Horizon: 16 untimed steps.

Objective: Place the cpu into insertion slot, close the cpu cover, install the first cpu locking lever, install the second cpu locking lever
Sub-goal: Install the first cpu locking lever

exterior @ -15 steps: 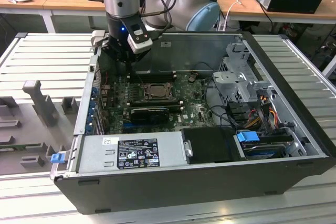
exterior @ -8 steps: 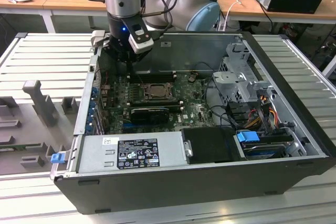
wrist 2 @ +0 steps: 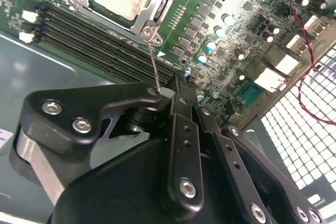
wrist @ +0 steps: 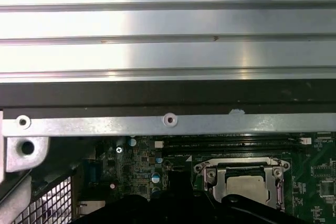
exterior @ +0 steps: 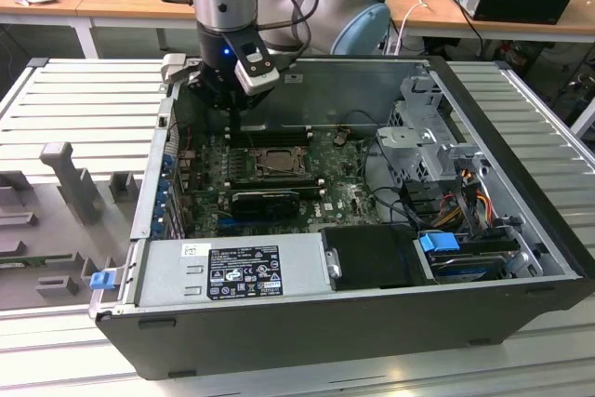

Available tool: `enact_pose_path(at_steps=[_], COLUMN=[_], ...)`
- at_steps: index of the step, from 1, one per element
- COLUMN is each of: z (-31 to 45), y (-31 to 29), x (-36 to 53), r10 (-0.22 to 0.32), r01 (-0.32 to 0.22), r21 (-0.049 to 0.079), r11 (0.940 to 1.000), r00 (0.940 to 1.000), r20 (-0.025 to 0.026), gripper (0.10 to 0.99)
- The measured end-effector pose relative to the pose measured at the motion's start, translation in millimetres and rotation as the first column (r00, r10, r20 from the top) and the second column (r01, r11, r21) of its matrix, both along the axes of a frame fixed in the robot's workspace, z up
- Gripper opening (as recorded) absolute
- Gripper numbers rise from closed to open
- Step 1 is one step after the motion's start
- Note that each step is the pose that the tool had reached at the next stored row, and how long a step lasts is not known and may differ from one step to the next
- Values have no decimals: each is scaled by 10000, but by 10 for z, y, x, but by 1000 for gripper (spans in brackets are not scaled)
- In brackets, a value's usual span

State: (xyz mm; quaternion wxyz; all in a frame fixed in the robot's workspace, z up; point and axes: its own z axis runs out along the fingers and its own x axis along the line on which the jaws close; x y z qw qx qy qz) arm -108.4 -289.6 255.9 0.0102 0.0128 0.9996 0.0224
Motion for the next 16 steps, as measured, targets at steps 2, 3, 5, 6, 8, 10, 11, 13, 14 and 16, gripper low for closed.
enact_pose_path(at_steps=[2,3,5,6,8,10,11,13,14,16], z=[0,0,0,0,0,0,0,0,0,0], y=[0,0,0,0,0,0,0,0,0,0], x=[24,34,57,67,104,135,148,167,184,230], r10=[-1,-1,-1,-1,0,-1,-1,-1,-2,0], r01=[1,1,1,1,0,1,1,1,2,0], r21=[0,1,0,0,0,1,0,1,1,0], r11=[10000,10000,10000,10000,10000,10000,10000,10000,10000,10000], r00=[10000,10000,10000,10000,10000,10000,10000,10000,10000,10000], r20=[0,1,1,1,0,0,0,1,1,1], gripper=[106,106,106,106,106,106,106,106,106,106])
